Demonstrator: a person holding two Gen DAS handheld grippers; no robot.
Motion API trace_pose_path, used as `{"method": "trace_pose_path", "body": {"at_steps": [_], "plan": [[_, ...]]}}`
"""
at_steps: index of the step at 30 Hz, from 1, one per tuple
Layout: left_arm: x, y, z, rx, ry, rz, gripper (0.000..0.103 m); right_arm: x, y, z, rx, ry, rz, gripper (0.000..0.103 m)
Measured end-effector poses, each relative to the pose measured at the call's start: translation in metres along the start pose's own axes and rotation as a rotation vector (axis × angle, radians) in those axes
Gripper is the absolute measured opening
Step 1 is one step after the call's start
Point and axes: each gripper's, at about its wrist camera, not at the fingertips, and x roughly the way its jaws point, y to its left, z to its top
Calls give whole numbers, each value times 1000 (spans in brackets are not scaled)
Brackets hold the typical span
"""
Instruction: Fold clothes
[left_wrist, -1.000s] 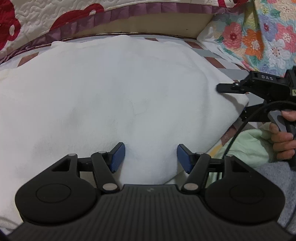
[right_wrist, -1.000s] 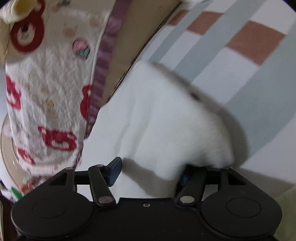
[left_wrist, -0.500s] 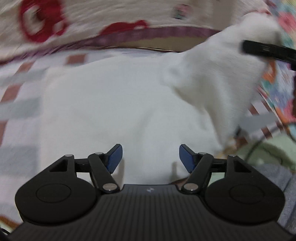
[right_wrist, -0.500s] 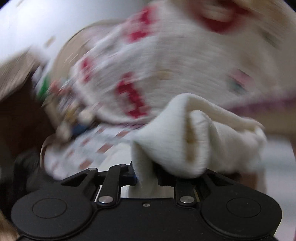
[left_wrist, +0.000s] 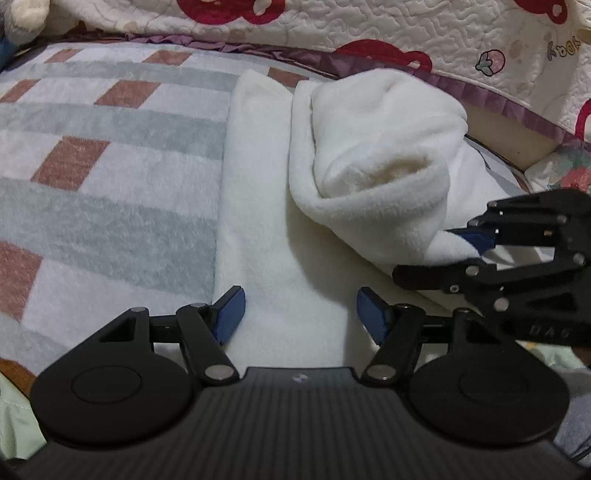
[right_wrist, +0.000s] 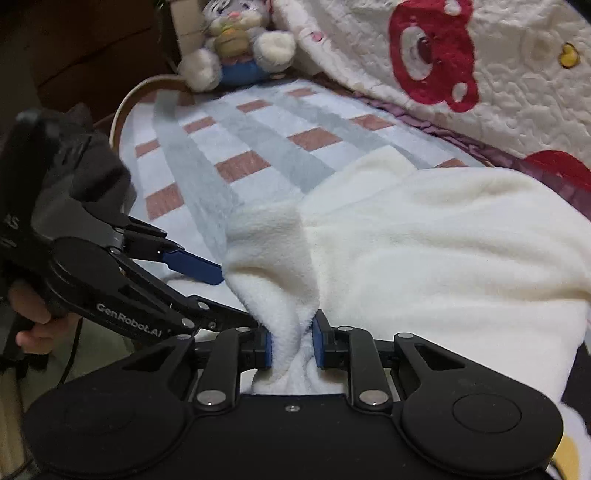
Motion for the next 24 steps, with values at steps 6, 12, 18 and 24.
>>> {"method": "trace_pose_path", "body": {"at_steps": [6, 12, 18, 24], "plan": [[1, 10, 6, -18, 38, -8, 66, -9, 24, -12, -128, -74, -146, 31], [-24, 31, 11, -102, -25, -52, 66, -2, 70, -37, -454, -100, -364, 45], [-43, 68, 19, -322, -124, -302, 68, 0, 70, -35, -501, -103, -413, 28], [-35, 62, 20, -355, -115, -429, 75, 1, 69, -32, -495, -122, -420, 26]]}}
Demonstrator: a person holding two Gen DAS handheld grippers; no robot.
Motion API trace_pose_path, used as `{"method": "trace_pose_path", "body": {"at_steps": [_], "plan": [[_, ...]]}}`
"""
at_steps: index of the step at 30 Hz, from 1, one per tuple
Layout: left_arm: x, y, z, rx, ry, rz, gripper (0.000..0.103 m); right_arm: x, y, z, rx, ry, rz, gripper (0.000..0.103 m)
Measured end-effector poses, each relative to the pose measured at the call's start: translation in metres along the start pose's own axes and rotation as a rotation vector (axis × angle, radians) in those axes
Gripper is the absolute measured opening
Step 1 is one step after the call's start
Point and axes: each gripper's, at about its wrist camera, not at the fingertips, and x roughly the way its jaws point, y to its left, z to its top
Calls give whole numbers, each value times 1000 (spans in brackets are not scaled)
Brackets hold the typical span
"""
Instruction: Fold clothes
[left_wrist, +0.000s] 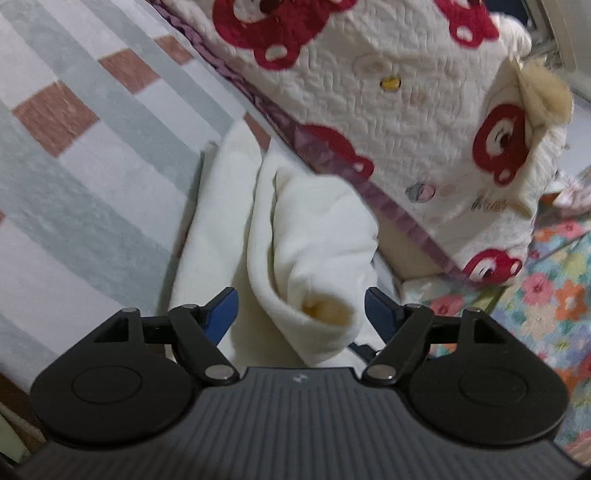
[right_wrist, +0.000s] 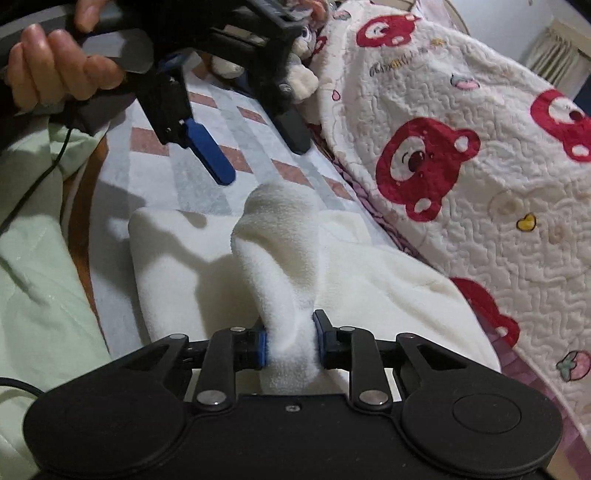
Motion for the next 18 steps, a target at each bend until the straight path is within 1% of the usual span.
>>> {"method": "trace_pose_path", "body": {"at_steps": [1, 4, 5, 6, 7, 8, 9, 10, 11, 14, 16, 18], "plan": [[6, -2, -3, 8, 12, 13, 75, 0, 1, 0, -1, -4, -2, 26], [27, 2, -9, -82, 33, -21, 78, -2, 0, -1, 14, -10, 13, 27], [31, 4, -10, -121, 22, -31, 79, -4, -1, -1, 22, -7, 24, 28], [35, 7, -11, -161, 12, -40, 79, -7, -1, -1, 21, 12, 32, 31], [39, 11, -13, -199, 7, -40, 79, -12, 0, -1, 6, 43, 41, 38], [40, 12, -16, -215, 12, -24, 79, -18, 1, -2, -3, 69, 41, 41], [42, 11, -18, -207, 17, -1, 79, -24, 1, -6, -4, 88, 24, 48], [42, 7, -19, -182, 17, 10, 79, -31, 1, -10, -4, 107, 8, 50], [43, 4, -21, -156, 18, 21, 79, -36, 0, -14, 3, 126, -6, 50], [50, -6, -18, -104, 16, 36, 81, -46, -6, -33, 80, 162, -29, 53], [61, -12, -14, -67, 24, 73, 81, -49, -8, -40, 103, 170, -45, 57], [71, -18, -10, -30, 33, 110, 81, -51, -10, -42, 111, 168, -66, 58]]}}
